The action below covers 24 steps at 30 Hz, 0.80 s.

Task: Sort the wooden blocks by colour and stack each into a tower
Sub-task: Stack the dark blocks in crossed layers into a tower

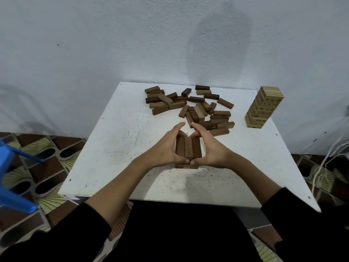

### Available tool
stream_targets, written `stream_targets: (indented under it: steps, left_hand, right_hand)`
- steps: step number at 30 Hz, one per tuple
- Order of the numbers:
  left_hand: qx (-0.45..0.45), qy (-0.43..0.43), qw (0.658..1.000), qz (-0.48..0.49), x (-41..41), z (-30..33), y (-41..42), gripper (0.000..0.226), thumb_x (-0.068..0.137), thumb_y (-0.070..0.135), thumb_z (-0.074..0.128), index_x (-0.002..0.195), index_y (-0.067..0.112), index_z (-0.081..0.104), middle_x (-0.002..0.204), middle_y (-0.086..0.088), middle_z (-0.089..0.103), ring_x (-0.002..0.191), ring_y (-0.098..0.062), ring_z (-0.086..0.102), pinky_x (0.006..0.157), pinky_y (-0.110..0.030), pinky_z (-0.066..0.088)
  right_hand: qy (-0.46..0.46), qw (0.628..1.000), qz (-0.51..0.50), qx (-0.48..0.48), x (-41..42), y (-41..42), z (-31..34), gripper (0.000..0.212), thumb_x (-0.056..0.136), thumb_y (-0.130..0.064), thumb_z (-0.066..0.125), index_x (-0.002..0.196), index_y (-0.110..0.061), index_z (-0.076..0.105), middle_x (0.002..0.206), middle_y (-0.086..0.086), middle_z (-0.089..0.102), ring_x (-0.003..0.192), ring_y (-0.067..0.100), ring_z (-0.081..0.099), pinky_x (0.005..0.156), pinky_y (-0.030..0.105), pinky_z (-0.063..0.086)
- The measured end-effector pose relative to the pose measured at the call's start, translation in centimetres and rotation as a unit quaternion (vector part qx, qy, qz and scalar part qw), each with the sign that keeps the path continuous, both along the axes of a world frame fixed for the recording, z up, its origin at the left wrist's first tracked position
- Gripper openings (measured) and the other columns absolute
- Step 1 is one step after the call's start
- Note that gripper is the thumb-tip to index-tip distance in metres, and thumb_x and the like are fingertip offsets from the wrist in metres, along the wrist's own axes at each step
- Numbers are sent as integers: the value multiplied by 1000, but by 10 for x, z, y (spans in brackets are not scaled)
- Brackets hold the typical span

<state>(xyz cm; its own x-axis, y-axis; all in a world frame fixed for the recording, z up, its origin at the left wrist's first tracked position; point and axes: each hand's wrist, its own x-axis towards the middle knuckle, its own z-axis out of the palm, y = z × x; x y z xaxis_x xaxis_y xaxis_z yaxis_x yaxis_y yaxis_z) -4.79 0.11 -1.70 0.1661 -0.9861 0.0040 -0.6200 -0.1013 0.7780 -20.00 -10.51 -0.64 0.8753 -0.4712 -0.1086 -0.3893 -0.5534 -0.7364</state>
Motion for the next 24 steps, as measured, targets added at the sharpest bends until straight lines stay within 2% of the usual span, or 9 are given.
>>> stream_targets:
  steps: [7,13,15,17,18,21,24]
  left_hand:
    - [-13,9,1000,0,-3,0,2,108,67,18,85,148,20,15,122,0,46,114,-14,47,98,-22,38]
    - [-8,15,1000,1,-4,1,3,107,67,18,85,148,19,16,125,-1,46,116,-15,46,101,-27,41]
    - [-1,11,1000,-5,-4,3,4,108,67,23,85,148,21,14,132,-1,43,121,-13,42,101,-26,38]
    - [9,18,1000,-7,-2,5,7,110,67,33,85,149,25,12,143,2,36,130,-10,34,101,-23,31]
    - [10,35,999,-4,0,8,10,109,68,41,82,149,27,11,146,4,33,133,-8,30,103,-23,28]
    - [-10,86,995,41,13,17,13,89,77,55,66,148,27,21,147,6,37,134,-7,32,108,-27,28]
    - [-40,45,992,115,36,19,5,59,88,42,58,139,18,41,140,0,46,128,-12,43,105,-28,35]
  right_hand:
    - [9,1000,-9,3,2,1,0,112,67,-16,84,148,-22,9,127,1,42,124,14,36,99,20,27]
    - [15,1000,-10,12,2,5,4,113,67,-11,83,149,-19,6,125,2,40,123,16,38,96,20,31]
    - [22,1000,3,12,1,5,7,115,67,-13,84,149,-19,3,129,3,38,126,17,35,101,23,31]
    - [38,999,19,15,-3,3,14,118,68,-20,84,149,-22,-1,141,3,32,133,17,28,109,31,29]
    - [39,999,26,19,-5,-1,20,116,69,-24,83,149,-23,-2,146,2,29,135,14,25,110,31,27]
    - [16,1000,6,16,-8,-13,40,92,79,-33,73,149,-25,12,148,-4,28,129,3,27,99,17,26]
    - [-17,998,-57,-36,5,-33,46,55,89,-26,63,139,-20,40,141,0,42,122,9,43,95,17,36]
